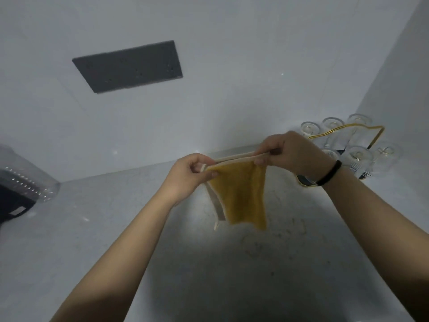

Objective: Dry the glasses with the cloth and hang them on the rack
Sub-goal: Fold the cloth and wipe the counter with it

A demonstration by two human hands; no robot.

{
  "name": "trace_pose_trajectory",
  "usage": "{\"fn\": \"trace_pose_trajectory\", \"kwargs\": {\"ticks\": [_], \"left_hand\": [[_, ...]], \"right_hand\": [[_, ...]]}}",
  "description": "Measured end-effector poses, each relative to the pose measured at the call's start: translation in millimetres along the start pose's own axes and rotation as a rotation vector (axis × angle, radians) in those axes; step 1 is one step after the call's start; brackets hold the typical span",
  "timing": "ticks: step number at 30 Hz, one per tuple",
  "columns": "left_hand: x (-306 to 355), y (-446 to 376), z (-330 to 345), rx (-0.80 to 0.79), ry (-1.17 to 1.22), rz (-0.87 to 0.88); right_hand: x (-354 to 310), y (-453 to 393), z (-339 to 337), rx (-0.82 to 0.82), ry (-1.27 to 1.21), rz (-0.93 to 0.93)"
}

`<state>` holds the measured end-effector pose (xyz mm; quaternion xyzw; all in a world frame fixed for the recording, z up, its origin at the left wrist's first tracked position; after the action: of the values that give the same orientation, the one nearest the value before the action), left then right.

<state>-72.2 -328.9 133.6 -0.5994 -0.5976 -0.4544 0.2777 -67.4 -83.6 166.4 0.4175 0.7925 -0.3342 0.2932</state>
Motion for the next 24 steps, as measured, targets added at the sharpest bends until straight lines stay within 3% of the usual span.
{"fn": "trace_pose_trajectory", "kwargs": {"ticks": [3, 9, 13, 19, 21, 24], "left_hand": [[-1.4, 1.2, -16.0, -0.012, 0.000, -0.045], [0.4, 7.3, -35.6, 0.021, 0.055, -0.030], [-1.2, 13.5, -43.1, -0.043, 0.123, -0.028], [-19.5, 8.9, -62.4, -0.319, 0.391, -0.160], [-30.6, -2.2, -64.2, -0.316, 0.362, -0.218], [-58.6, -28.6, -52.2, -0.207, 0.129, -0.258]], "right_hand": [[-15.7, -7.1, 5.8, -0.032, 0.097, -0.012], [-26.6, -8.7, 12.5, 0.098, 0.139, 0.087], [-25.8, -3.1, 20.2, 0.148, -0.009, 0.163], [-22.2, -2.1, 30.5, 0.070, -0.350, 0.164], [-10.5, -11.7, 38.6, 0.057, -0.354, 0.203], [23.6, -29.9, 66.6, 0.005, -0.177, 0.304]]}}
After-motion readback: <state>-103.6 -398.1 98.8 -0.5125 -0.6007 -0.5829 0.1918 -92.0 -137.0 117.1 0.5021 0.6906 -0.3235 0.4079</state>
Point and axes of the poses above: each hand's wrist, its own y-axis away from the middle knuckle, its own z-axis out of the palm, x = y × z, the point moved 1 cm from there along -y, towards the middle knuckle, and after that the axes turned 11 degrees about -z, right-handed, at the moved point
